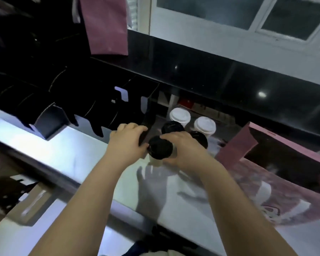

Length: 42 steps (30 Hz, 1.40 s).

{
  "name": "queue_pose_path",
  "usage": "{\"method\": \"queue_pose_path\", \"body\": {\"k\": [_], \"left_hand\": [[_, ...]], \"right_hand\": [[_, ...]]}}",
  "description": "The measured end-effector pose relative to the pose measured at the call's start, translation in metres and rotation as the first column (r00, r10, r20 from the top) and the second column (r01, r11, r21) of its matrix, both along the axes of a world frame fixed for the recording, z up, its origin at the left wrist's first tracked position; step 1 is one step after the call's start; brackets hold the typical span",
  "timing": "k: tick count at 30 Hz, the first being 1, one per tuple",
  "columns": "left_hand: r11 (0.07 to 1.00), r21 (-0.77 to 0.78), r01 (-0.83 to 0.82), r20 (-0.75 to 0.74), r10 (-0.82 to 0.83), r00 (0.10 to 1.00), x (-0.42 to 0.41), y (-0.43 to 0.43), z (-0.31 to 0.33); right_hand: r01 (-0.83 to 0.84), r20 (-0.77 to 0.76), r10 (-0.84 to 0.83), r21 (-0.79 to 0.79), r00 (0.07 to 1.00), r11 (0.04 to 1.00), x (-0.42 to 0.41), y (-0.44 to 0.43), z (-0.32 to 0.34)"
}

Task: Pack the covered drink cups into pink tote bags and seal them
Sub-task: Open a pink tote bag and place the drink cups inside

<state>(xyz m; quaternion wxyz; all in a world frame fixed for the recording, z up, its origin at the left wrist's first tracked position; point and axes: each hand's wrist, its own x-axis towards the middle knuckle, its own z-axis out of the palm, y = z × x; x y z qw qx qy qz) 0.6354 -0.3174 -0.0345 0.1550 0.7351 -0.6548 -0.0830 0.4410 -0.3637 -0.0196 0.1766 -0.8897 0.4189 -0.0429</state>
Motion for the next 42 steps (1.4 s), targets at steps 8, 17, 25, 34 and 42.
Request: {"method": "queue_pose_path", "body": {"k": [8, 17, 25, 34, 42], "left_hand": [[0.987, 0.060, -0.146, 0.011, 0.146, 0.989, 0.044, 0.044, -0.028], [0.990, 0.075, -0.123, 0.004, 0.123, 0.992, 0.043, 0.041, -0.032], [0.995, -0.078, 0.063, -0.016, -0.065, 0.998, 0.005, -0.018, 0.024], [0.872, -0.179, 0.456, 0.027, -0.459, 0.888, -0.142, -0.091, 0.083], [0.646, -0.146, 0.749, -0.055, -0.761, 0.646, -0.263, -0.092, 0.071]], "right_hand": [[-0.015, -0.340, -0.055, -0.199, 0.939, 0.980, 0.047, -0.009, -0.062], [-0.078, -0.214, 0.033, -0.201, 0.976, 0.977, 0.047, -0.001, -0.071], [0.094, 0.194, -0.065, -0.145, 0.979, 0.985, -0.016, -0.008, 0.032], [0.546, 0.531, -0.382, -0.192, 0.756, 0.815, -0.179, 0.013, 0.107], [0.725, 0.384, -0.624, -0.232, 0.681, 0.649, -0.267, 0.051, 0.093]]}}
